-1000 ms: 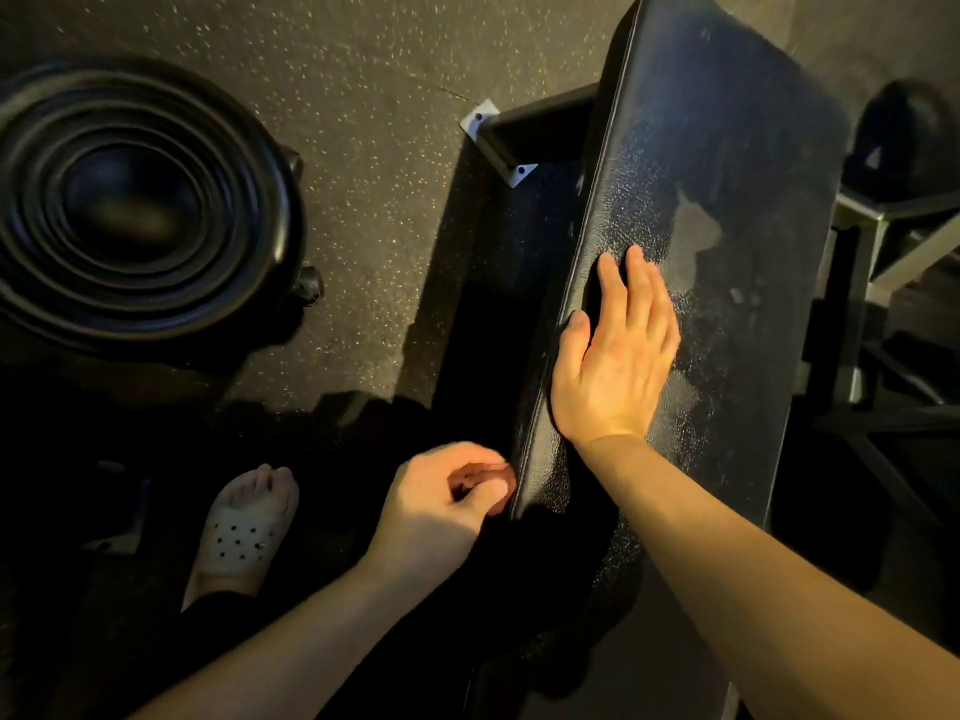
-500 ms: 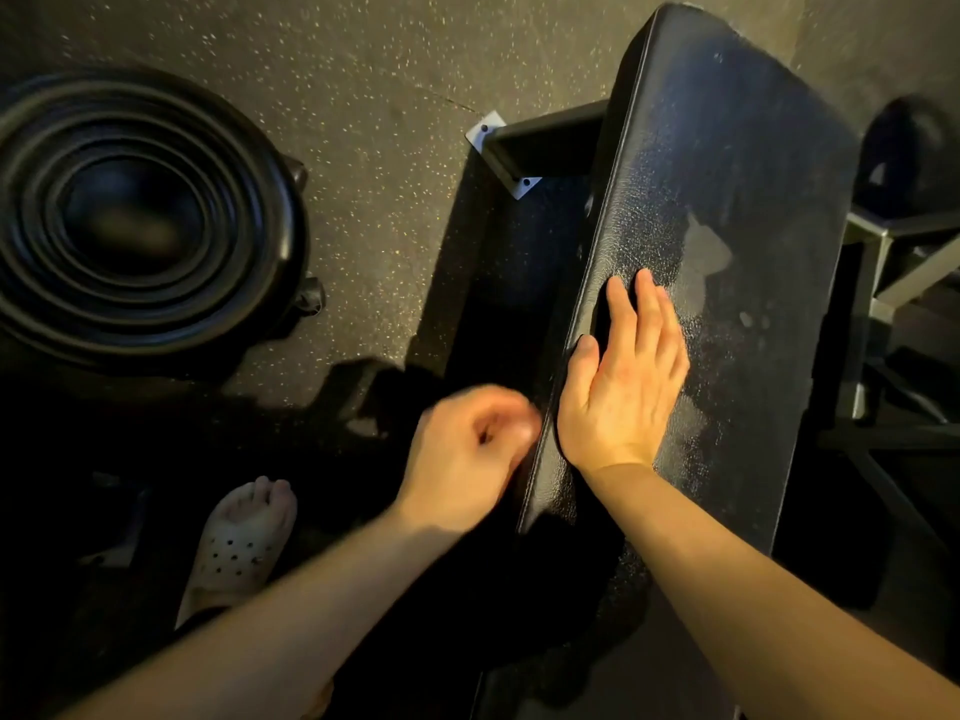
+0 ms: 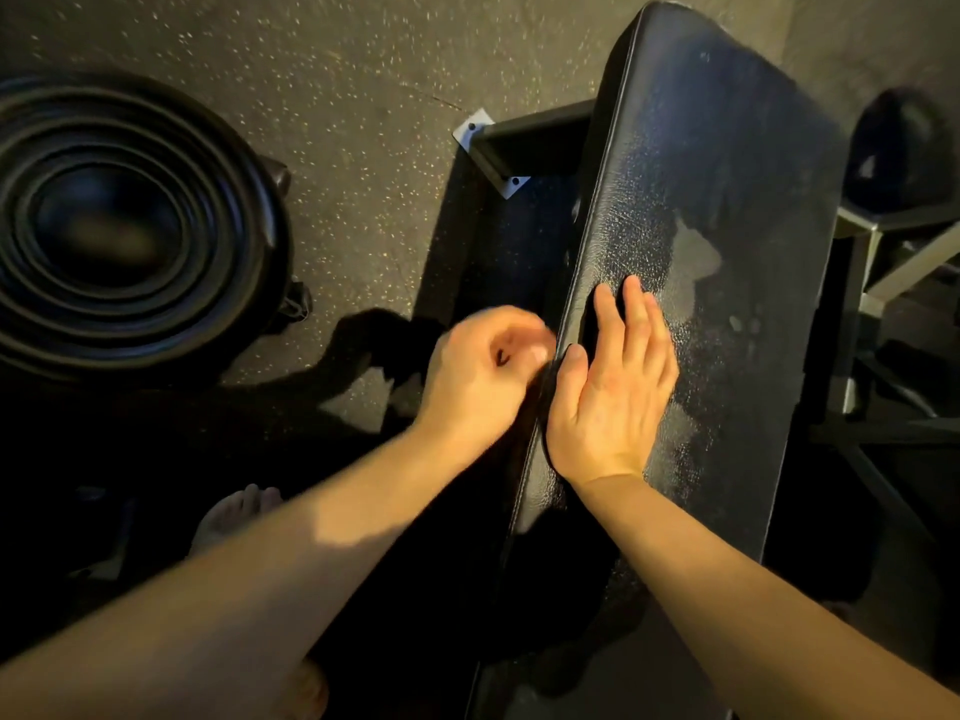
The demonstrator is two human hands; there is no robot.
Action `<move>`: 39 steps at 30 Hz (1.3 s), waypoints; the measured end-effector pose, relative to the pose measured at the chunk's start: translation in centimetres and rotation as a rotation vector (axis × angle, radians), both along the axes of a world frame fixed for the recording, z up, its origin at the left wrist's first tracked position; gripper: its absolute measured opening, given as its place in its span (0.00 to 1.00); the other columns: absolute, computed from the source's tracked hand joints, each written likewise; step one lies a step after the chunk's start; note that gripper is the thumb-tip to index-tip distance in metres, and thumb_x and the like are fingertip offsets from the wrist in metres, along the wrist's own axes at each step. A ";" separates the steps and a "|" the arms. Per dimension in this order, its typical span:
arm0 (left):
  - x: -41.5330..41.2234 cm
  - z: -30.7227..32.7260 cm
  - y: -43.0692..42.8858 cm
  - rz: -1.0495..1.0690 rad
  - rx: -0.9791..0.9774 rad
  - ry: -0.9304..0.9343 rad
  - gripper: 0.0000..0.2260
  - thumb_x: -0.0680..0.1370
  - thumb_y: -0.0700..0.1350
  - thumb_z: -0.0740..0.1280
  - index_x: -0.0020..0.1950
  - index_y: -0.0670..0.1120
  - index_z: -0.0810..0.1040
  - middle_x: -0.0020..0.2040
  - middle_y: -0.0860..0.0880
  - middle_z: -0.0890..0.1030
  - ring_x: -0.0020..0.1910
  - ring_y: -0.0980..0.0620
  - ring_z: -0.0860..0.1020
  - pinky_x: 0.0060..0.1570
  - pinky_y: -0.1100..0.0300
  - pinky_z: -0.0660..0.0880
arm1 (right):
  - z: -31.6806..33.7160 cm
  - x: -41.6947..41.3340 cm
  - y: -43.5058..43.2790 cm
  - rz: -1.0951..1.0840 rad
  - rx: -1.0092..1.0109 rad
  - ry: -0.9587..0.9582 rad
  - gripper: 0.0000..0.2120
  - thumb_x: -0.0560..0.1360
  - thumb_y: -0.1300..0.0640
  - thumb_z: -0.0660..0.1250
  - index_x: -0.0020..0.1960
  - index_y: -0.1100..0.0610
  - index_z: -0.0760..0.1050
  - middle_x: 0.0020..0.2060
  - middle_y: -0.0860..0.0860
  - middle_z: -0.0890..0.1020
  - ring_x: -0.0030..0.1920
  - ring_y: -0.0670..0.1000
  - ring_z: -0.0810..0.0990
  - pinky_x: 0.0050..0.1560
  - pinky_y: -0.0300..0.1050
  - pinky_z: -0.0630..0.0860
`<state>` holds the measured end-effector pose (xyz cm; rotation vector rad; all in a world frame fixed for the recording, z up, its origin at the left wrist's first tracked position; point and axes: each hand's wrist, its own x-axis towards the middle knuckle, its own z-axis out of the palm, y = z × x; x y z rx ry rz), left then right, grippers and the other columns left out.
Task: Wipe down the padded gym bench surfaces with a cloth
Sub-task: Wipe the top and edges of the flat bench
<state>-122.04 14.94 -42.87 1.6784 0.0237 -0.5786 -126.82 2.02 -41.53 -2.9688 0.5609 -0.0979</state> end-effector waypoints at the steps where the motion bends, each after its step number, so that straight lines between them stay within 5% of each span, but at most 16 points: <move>1: 0.8 -0.1 -0.7 0.018 -0.015 -0.006 0.08 0.77 0.40 0.72 0.52 0.51 0.84 0.47 0.58 0.85 0.48 0.61 0.83 0.53 0.64 0.77 | 0.0 0.0 0.0 0.000 -0.003 0.003 0.27 0.80 0.51 0.53 0.79 0.55 0.63 0.81 0.53 0.59 0.81 0.55 0.54 0.77 0.61 0.55; 8: -10.5 1.2 5.9 -0.119 0.048 0.304 0.10 0.77 0.40 0.74 0.54 0.53 0.85 0.46 0.58 0.85 0.49 0.63 0.82 0.55 0.58 0.79 | 0.3 0.0 0.1 -0.006 0.008 0.023 0.27 0.81 0.51 0.53 0.79 0.54 0.62 0.81 0.53 0.58 0.81 0.55 0.54 0.78 0.62 0.55; 11: -5.4 -0.3 3.1 -0.069 -0.008 0.175 0.09 0.77 0.38 0.73 0.49 0.52 0.84 0.40 0.58 0.84 0.38 0.63 0.81 0.44 0.59 0.77 | 0.2 0.0 0.0 -0.008 0.011 0.021 0.27 0.80 0.50 0.53 0.79 0.54 0.63 0.81 0.53 0.59 0.81 0.55 0.54 0.78 0.62 0.55; 14: 0.6 -0.7 -0.5 0.020 0.009 0.059 0.12 0.77 0.38 0.73 0.48 0.57 0.83 0.43 0.60 0.85 0.43 0.63 0.82 0.49 0.62 0.78 | 0.1 0.0 0.0 -0.001 0.008 0.015 0.28 0.80 0.50 0.52 0.79 0.54 0.63 0.81 0.53 0.59 0.81 0.55 0.54 0.78 0.61 0.54; 22: -8.7 1.9 5.1 -0.095 -0.008 0.331 0.10 0.77 0.39 0.74 0.48 0.55 0.85 0.41 0.58 0.85 0.42 0.63 0.82 0.47 0.61 0.78 | 0.2 0.0 0.0 -0.003 0.010 0.025 0.27 0.81 0.51 0.54 0.79 0.53 0.62 0.81 0.52 0.59 0.81 0.55 0.54 0.78 0.61 0.54; 26: -0.3 0.5 0.3 -0.002 0.004 0.069 0.07 0.75 0.40 0.73 0.48 0.53 0.85 0.39 0.60 0.84 0.40 0.62 0.82 0.46 0.63 0.78 | 0.1 0.0 -0.1 -0.004 0.006 0.009 0.27 0.80 0.50 0.53 0.79 0.54 0.62 0.81 0.53 0.59 0.81 0.55 0.55 0.78 0.60 0.54; 29: 0.2 0.3 -0.6 0.074 -0.029 0.055 0.08 0.77 0.39 0.72 0.51 0.52 0.85 0.43 0.58 0.85 0.42 0.61 0.82 0.47 0.60 0.79 | 0.0 -0.1 0.0 0.006 0.008 0.001 0.27 0.81 0.51 0.53 0.79 0.54 0.62 0.81 0.53 0.60 0.81 0.55 0.55 0.78 0.61 0.55; 31: -3.9 0.7 1.9 -0.001 -0.075 0.149 0.09 0.77 0.38 0.73 0.50 0.52 0.85 0.39 0.56 0.84 0.37 0.61 0.81 0.42 0.61 0.76 | 0.1 0.0 0.0 -0.002 0.015 -0.003 0.27 0.81 0.51 0.54 0.79 0.54 0.62 0.81 0.52 0.59 0.81 0.54 0.54 0.78 0.61 0.55; 35: -9.4 1.4 6.7 -0.247 -0.030 0.392 0.07 0.76 0.40 0.75 0.48 0.53 0.85 0.41 0.55 0.86 0.42 0.60 0.83 0.49 0.61 0.76 | 0.0 -0.1 0.1 -0.004 0.024 -0.011 0.26 0.81 0.51 0.54 0.79 0.53 0.63 0.81 0.52 0.60 0.81 0.54 0.55 0.78 0.61 0.55; 39: -2.5 0.1 2.2 -0.104 -0.003 0.109 0.03 0.73 0.45 0.73 0.44 0.53 0.82 0.37 0.57 0.84 0.36 0.62 0.81 0.43 0.60 0.77 | -0.1 -0.1 0.0 0.004 0.020 -0.034 0.27 0.80 0.51 0.55 0.78 0.54 0.64 0.80 0.52 0.61 0.81 0.55 0.56 0.77 0.61 0.56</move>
